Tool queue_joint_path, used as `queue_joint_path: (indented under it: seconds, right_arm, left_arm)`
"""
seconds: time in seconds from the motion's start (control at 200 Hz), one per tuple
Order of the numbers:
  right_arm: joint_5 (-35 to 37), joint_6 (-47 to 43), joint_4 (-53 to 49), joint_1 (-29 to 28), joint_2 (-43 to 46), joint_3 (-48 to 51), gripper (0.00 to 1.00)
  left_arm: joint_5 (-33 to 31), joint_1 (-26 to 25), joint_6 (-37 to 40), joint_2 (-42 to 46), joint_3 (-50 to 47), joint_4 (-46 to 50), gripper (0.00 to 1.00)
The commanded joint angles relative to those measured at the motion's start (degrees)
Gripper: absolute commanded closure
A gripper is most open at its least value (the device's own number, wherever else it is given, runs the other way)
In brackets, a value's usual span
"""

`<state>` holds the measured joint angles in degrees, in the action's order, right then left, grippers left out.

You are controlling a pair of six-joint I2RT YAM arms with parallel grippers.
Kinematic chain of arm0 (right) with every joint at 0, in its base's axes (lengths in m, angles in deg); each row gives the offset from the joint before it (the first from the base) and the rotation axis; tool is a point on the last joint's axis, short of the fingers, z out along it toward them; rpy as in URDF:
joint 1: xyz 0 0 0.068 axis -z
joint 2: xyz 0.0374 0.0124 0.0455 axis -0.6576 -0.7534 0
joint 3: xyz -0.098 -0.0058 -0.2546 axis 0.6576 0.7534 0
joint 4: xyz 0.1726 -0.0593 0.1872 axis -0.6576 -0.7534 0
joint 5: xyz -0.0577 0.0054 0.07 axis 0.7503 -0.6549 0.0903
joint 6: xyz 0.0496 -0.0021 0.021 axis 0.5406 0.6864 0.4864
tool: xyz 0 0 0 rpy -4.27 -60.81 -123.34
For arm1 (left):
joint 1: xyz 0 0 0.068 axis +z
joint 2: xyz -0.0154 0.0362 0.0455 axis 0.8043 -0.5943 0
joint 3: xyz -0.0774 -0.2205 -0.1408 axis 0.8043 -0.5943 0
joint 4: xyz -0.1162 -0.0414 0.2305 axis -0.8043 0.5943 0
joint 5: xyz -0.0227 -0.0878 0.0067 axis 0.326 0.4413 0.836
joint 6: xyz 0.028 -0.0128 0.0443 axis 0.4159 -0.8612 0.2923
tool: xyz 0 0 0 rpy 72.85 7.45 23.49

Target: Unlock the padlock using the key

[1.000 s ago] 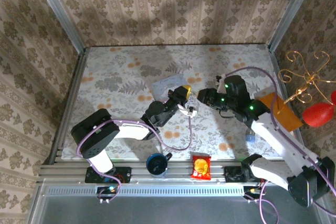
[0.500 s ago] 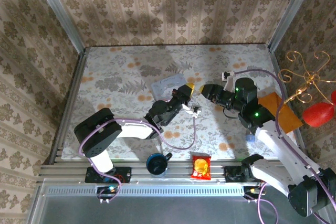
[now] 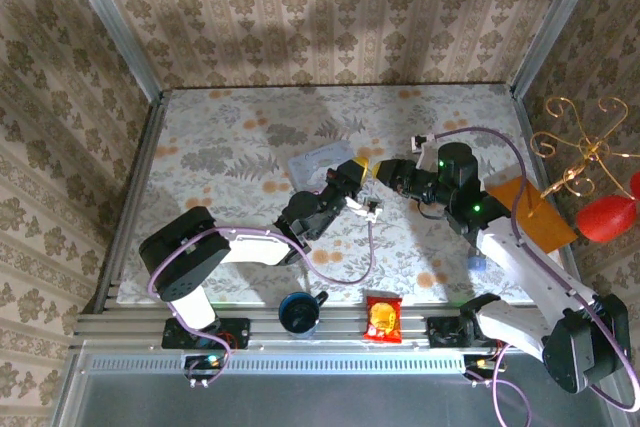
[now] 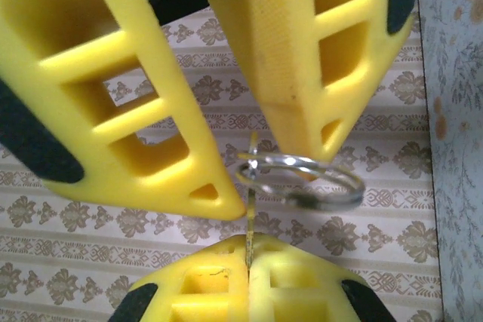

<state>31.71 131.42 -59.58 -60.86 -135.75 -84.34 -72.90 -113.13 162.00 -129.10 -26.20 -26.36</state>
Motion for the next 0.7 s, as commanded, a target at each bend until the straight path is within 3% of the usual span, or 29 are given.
queue_joint_path:
  seconds: [0.0,0.695]
  right_arm:
    - [-3.0,0.8,2.8,-0.2,0.0,-1.1,0.75]
    - [-4.4,1.1,3.0,-0.3,-0.1,-0.7,0.79]
  left_arm:
    - [-1.3,-0.3,-1.0,1.2,0.7,-2.1,1.0]
    - [-3.6,-0.1,-4.0,0.6,2.4,-1.9,1.0]
